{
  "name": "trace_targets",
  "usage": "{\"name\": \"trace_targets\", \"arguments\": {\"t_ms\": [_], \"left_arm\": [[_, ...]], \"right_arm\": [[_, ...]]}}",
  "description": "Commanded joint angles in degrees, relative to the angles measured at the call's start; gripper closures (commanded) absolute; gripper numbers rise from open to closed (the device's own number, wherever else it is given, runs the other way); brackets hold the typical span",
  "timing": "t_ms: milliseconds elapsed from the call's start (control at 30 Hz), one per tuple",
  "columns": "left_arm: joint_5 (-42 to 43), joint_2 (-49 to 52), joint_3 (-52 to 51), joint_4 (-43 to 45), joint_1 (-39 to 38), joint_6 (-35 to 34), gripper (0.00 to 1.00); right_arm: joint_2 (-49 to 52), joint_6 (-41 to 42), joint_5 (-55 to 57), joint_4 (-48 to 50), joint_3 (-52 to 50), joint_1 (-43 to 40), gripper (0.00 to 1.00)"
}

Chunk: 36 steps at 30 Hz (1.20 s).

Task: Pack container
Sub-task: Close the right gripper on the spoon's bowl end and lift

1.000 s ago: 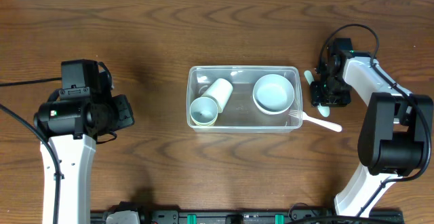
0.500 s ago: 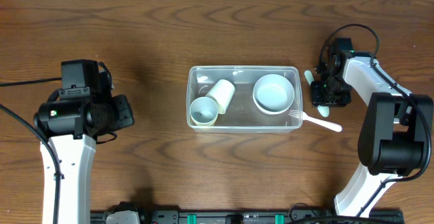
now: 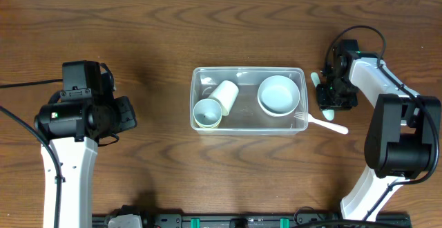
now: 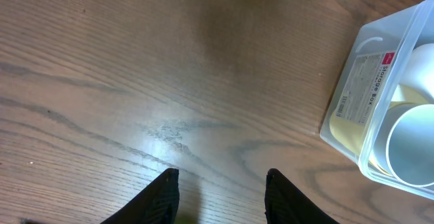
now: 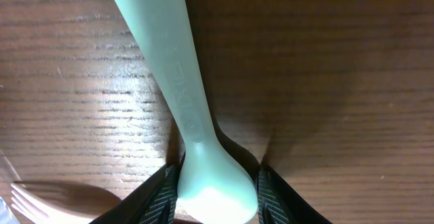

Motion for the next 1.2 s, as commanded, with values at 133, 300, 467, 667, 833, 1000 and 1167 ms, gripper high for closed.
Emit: {"name": "trace_targets", "arguments": {"t_ms": [133, 300, 467, 667, 833, 1000, 1167], "left_arm": [[0.6, 0.3, 0.2, -0.1, 0.2, 1.2, 0.58], [0.6, 0.3, 0.2, -0.1, 0.2, 1.2, 0.58], [0.6, 0.3, 0.2, -0.1, 0.2, 1.2, 0.58], [0.6, 0.3, 0.2, -0.1, 0.3, 1.2, 0.58], [0.6, 0.3, 0.2, -0.1, 0.2, 1.2, 0.58], [0.6, 0.3, 0.2, -0.1, 0.2, 1.2, 0.58], [0.6, 0.3, 0.2, -0.1, 0.2, 1.2, 0.58]], "right_arm": [[5.6, 0.4, 2.1, -1.1, -3.5, 0.2, 0.56], [5.6, 0.6, 2.1, -1.6, -3.5, 0.2, 0.53], [5.6, 0.6, 2.1, -2.5, -3.5, 0.2, 0.6], [5.6, 0.8, 2.1, -2.6, -3.5, 0.2, 0.69], [5.6, 0.8, 2.1, -2.6, -3.5, 0.2, 0.74], [5.6, 2.4, 2.1, -1.6, -3.4, 0.2, 0.81], [5.2, 3.6, 1.6, -1.3, -2.1, 0.2, 0.83]]}}
